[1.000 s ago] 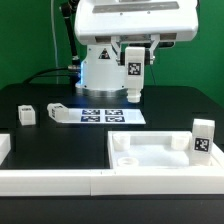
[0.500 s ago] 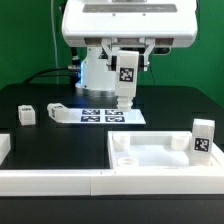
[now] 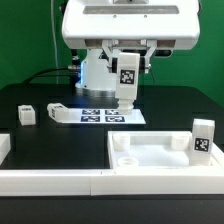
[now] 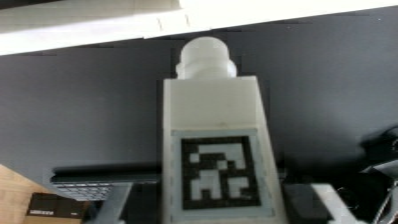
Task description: Assemble square table
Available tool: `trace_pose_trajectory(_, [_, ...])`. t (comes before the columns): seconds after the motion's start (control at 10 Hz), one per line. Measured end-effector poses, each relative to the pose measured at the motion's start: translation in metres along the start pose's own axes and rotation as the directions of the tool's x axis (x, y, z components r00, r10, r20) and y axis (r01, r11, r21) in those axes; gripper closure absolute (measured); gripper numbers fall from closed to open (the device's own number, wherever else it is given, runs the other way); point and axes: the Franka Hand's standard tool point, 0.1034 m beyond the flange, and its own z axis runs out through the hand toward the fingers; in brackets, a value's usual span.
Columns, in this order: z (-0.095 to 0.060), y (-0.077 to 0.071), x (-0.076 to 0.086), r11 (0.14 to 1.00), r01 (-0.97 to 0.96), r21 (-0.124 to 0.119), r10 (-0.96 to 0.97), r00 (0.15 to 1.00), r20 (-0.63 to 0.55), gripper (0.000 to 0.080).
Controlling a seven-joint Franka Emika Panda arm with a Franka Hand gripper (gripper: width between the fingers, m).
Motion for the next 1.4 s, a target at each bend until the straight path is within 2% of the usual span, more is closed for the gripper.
trace_pose_trajectory(0.1, [0.010, 0.009, -0.009, 1.000, 0.005, -0.013, -0.005, 1.000, 0.020, 0.0509])
trace_pose_trajectory(0.2, [0.018, 0.011, -0.010, 1.000, 0.005, -0.017, -0.004, 1.000, 0.029, 0.0509])
trace_pose_trajectory(0.5, [0.040, 0.004, -0.027, 1.000, 0.021, -0.020, -0.020, 0.998, 0.059, 0.0509])
trace_pose_trajectory(0.8, [0.051, 0.000, -0.039, 0.999, 0.029, -0.022, -0.027, 0.997, 0.079, 0.0509])
trace_pose_trajectory(1.4, [0.059, -0.010, -0.039, 0.999, 0.030, -0.016, -0.029, 0.997, 0.078, 0.0509])
